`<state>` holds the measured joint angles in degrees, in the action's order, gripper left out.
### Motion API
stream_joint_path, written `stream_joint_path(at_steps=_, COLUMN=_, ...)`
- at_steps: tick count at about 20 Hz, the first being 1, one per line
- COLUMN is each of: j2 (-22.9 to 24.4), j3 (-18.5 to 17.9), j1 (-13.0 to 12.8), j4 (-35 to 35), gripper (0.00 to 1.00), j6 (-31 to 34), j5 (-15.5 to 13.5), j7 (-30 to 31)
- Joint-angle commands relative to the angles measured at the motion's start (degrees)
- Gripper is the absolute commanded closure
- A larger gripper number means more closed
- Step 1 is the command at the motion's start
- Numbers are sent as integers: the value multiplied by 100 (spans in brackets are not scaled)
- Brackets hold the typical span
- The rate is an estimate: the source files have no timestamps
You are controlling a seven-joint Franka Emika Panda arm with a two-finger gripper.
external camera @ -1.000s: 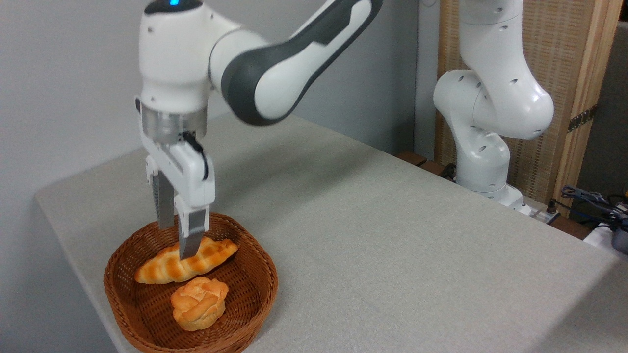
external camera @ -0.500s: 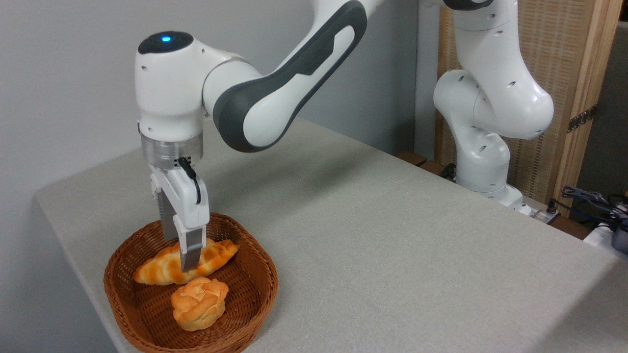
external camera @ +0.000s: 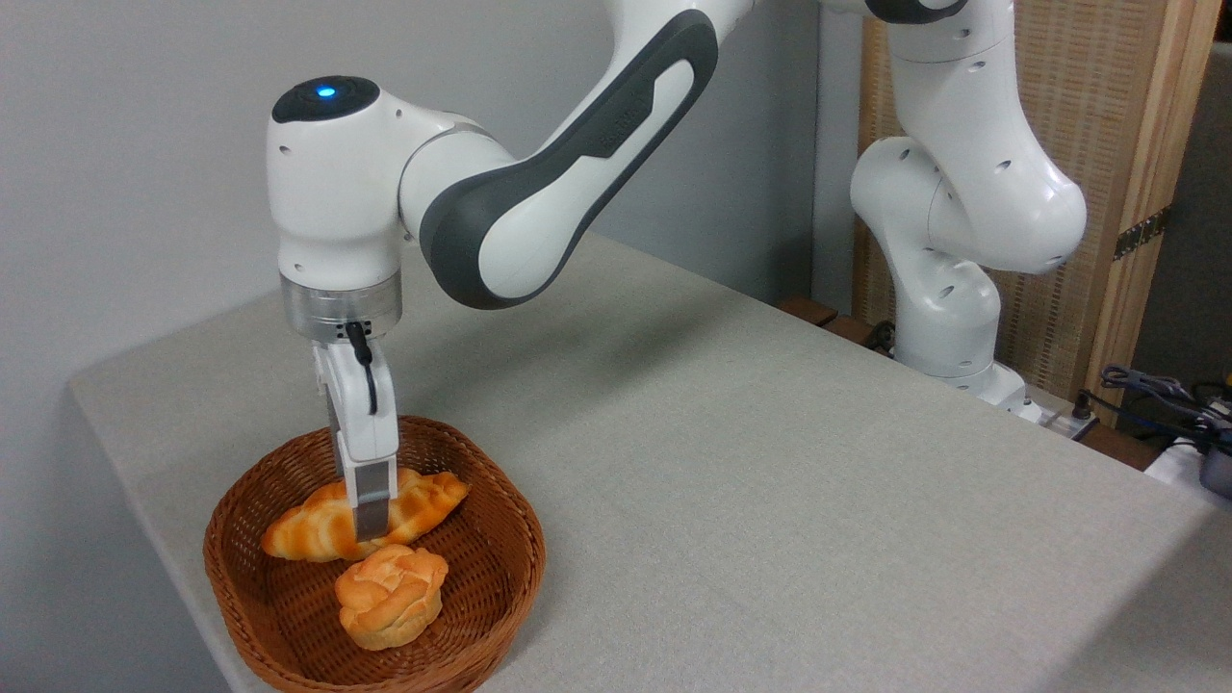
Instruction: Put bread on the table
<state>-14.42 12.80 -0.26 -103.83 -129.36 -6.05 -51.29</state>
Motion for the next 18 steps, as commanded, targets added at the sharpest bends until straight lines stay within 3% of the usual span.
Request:
stream_joint_path(at_steps=1, j2=45, j3=21, j1=35, j4=-76, gripper=14, j6=-46, j5=288, j7=-180)
stream_joint_path(at_steps=2, j2=45, j3=21, j1=35, j4=-67, gripper=35, j6=-46, j5=297, j7=-189)
stream_joint_path(at_steps=3, j2=54, j3=21, j1=35, j4=-67, gripper=49, j6=-46, j5=288, j7=-189)
stream_joint_path(at_steps=6, j2=62, j3=21, j1=35, j4=-67, gripper=73, j6=-28, j5=288, j7=-189)
stream_joint_path(at_steps=18, j2=89, j3=21, j1=35, j4=-67, gripper=92, j6=51, j5=297, j7=-364)
